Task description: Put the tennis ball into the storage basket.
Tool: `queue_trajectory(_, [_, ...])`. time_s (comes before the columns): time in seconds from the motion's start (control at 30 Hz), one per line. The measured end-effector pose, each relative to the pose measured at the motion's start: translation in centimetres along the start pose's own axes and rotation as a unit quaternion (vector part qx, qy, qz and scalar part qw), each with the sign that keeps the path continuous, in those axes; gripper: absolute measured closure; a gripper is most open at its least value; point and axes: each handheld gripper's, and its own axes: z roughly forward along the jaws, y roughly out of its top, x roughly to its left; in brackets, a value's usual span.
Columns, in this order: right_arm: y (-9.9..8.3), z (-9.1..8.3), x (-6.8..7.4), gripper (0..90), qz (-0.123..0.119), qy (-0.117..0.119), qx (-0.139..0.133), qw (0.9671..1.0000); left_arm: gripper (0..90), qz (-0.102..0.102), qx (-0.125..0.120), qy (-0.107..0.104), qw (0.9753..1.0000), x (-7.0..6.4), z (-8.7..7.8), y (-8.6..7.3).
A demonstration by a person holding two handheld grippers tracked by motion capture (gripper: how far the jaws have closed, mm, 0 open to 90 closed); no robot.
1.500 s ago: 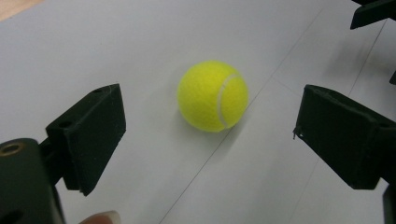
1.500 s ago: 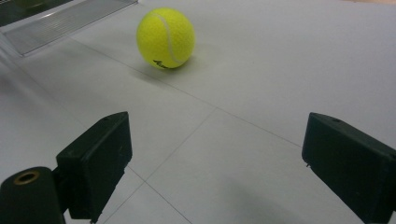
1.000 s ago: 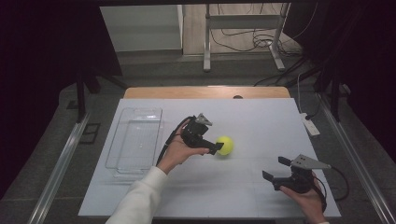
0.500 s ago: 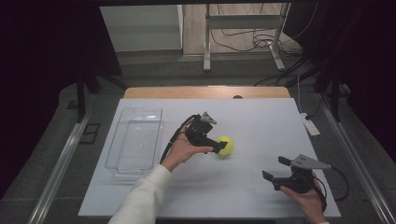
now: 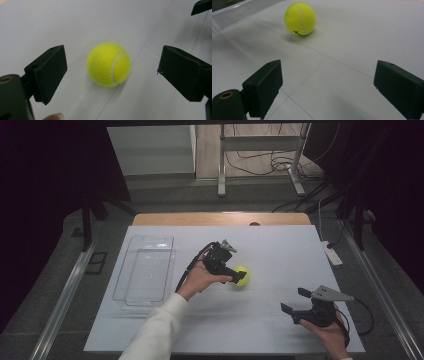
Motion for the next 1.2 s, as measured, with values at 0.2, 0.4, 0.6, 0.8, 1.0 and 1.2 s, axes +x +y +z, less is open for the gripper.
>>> queue_trajectory(0.2, [0.0, 0.0, 0.0, 8.6, 0.0, 0.001, 0.0, 1.0, 9.0, 0.001, 0.015, 0.001, 0.9999, 0.1, 1.1, 0.2])
queue_trajectory(0.4, [0.0, 0.0, 0.0, 8.6, -0.002, -0.001, 0.002, 1.0, 8.9, 0.005, 0.024, -0.001, 0.9997, 0.0, 2.0, 0.2])
queue_trajectory(0.6, [0.0, 0.0, 0.0, 8.6, -0.002, 0.0, 0.002, 1.0, 8.7, 0.004, 0.034, -0.005, 0.9994, 0.0, 2.9, 0.3])
queue_trajectory(0.8, [-0.1, 0.0, -0.1, 8.6, -0.002, 0.0, 0.001, 1.0, 8.6, 0.007, 0.04, -0.008, 0.9991, 0.0, 3.5, 0.4])
queue_trajectory(1.0, [-0.1, 0.0, -0.1, 8.5, -0.002, 0.0, 0.001, 1.0, 8.4, 0.01, 0.049, -0.011, 0.9987, 0.0, 4.1, 0.4])
queue_trajectory(1.2, [-0.1, 0.0, -0.1, 8.6, -0.002, 0.0, 0.002, 1.0, 7.3, 0.008, 0.061, -0.018, 0.998, 0.1, 4.8, 0.2])
